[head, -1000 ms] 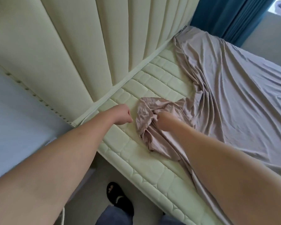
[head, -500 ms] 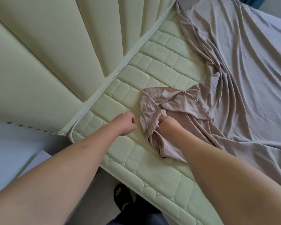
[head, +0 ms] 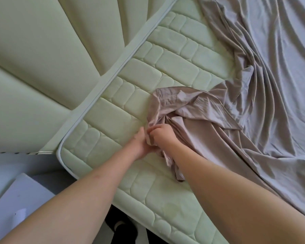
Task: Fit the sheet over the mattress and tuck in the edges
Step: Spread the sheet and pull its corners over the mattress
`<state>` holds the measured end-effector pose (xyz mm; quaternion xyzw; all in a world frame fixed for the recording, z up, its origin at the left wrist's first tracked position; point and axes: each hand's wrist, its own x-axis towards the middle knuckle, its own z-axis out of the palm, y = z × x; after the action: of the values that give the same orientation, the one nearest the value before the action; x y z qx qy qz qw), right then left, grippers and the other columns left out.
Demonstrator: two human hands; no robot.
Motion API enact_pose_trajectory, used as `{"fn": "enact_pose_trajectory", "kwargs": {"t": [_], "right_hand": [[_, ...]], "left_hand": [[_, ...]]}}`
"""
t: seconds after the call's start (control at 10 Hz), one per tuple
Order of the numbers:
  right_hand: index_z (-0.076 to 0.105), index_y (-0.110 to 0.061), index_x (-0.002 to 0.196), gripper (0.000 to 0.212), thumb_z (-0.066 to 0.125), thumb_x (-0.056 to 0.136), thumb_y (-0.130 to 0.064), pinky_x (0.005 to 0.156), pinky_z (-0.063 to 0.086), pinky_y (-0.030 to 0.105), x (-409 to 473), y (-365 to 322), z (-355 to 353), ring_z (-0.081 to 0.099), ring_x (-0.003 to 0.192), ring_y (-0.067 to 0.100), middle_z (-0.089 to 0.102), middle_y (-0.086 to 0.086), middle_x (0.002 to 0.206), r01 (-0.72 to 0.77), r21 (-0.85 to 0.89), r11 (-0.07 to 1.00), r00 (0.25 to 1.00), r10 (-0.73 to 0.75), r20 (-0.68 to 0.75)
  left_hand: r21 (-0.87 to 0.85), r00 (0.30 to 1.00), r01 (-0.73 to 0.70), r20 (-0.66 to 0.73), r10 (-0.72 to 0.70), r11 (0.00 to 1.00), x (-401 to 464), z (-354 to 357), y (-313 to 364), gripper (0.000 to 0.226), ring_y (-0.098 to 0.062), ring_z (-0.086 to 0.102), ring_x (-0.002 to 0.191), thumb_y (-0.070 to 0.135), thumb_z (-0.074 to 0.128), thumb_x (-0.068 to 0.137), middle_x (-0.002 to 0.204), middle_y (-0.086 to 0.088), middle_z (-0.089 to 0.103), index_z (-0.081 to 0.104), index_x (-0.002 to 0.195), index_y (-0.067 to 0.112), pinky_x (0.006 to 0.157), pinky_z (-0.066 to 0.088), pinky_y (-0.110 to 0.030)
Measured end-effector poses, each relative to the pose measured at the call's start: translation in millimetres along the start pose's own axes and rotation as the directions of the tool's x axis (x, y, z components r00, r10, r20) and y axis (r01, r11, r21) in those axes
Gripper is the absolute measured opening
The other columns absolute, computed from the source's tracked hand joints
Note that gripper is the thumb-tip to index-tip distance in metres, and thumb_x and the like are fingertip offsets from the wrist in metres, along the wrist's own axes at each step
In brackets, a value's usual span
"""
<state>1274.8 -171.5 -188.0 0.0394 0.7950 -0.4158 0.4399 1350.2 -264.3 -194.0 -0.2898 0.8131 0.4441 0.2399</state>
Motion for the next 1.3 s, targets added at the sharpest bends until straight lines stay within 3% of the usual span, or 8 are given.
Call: {"fn": "enact_pose_trajectory", "kwargs": {"t": [0.2,0.4,0.5,0.6,0.8,0.9,1.0,1.3], "right_hand": [[0.072,-0.014,0.075,0.015,0.062,0.086,-0.017,0.071,0.056,0.032,-6,-35,6,0.065,0.075,0.020,0.071,0.009,0.085,-0.010,0.131,0.991,0.999,0.004,0.046],[0.066,-0.012,0.100,0.087,0.051,0.062,-0.089,0.094,0.051,0.046,9,-52,21,0.066,0.100,0.028,0.067,0.014,0.111,-0.129,-0.031,0.991,0.982,0.123,-0.142],[0.061,-0.010,0.085,0.022,0.067,0.085,-0.031,0.065,0.055,0.031,-8,-71,29,0.063,0.072,0.024,0.065,0.012,0.093,-0.201,-0.170,0.965,0.980,0.198,-0.031],[0.051,-0.014,0.077,0.016,0.054,0.092,-0.007,0.057,0.053,0.031,-17,-73,51,0.061,0.071,0.023,0.061,0.011,0.090,-0.225,-0.219,0.949,0.967,0.245,0.066],[0.070,-0.005,0.095,0.012,0.070,0.083,-0.005,0.069,0.059,0.032,-40,-78,126,0.067,0.074,0.025,0.069,0.012,0.086,-0.056,-0.135,0.989,0.958,0.092,0.273],[0.067,-0.005,0.092,0.010,0.063,0.087,0.003,0.064,0.054,0.031,-65,-72,154,0.061,0.067,0.019,0.064,0.011,0.082,-0.023,-0.342,0.939,0.763,0.238,0.601],[0.069,-0.006,0.103,0.012,0.063,0.094,-0.009,0.085,0.061,0.037,-66,-65,161,0.073,0.091,0.021,0.074,0.009,0.098,0.025,-0.441,0.897,0.828,0.228,0.512],[0.067,-0.012,0.110,0.022,0.048,0.099,-0.008,0.078,0.047,0.029,-11,-44,115,0.063,0.099,0.025,0.068,0.005,0.111,0.047,-0.563,0.825,0.997,-0.004,0.077]], "left_hand": [[-0.375,0.893,0.053,-0.396,-0.212,0.926,-11,-29,-3,0.024,-0.019,0.050,0.062,-0.003,0.052,0.085,0.065,0.002,0.059,0.061,0.071,0.014,0.059,0.039,-0.032],[-0.362,0.991,-0.128,-0.075,0.108,0.924,-39,-61,-7,0.025,-0.003,0.050,0.059,0.003,0.066,0.082,0.051,0.018,0.056,0.060,0.066,0.021,0.051,0.038,-0.014],[-0.254,0.984,-0.140,0.073,0.163,0.957,-49,-68,-18,0.042,-0.001,0.040,0.048,0.015,0.078,0.081,0.044,0.016,0.043,0.048,0.053,0.021,0.049,0.032,-0.020],[-0.308,0.976,0.011,0.209,0.056,0.951,-57,-83,-43,0.020,-0.016,0.047,0.055,0.013,0.070,0.066,0.055,0.005,0.049,0.054,0.056,0.019,0.055,0.038,-0.028],[0.473,0.595,0.224,0.626,-0.504,0.852,-85,-126,-121,0.023,-0.022,0.067,0.106,0.023,0.065,0.096,0.110,0.000,0.068,0.068,0.118,0.016,0.102,0.052,-0.042],[0.348,0.924,0.240,0.206,-0.323,0.906,-73,-153,-152,0.023,-0.023,0.068,0.097,0.007,0.060,0.098,0.110,-0.006,0.069,0.062,0.122,0.008,0.082,0.058,-0.039],[-0.545,0.908,0.418,0.284,-0.309,0.726,-66,-155,-153,0.024,-0.029,0.065,0.089,0.021,0.052,0.104,0.115,-0.015,0.068,0.055,0.124,0.008,0.079,0.054,-0.043],[0.051,0.925,0.191,-0.343,-0.162,0.980,-7,-107,-152,0.039,-0.037,0.055,0.121,0.021,0.051,0.094,0.138,-0.013,0.054,0.054,0.132,0.016,0.102,0.047,-0.043]]}}
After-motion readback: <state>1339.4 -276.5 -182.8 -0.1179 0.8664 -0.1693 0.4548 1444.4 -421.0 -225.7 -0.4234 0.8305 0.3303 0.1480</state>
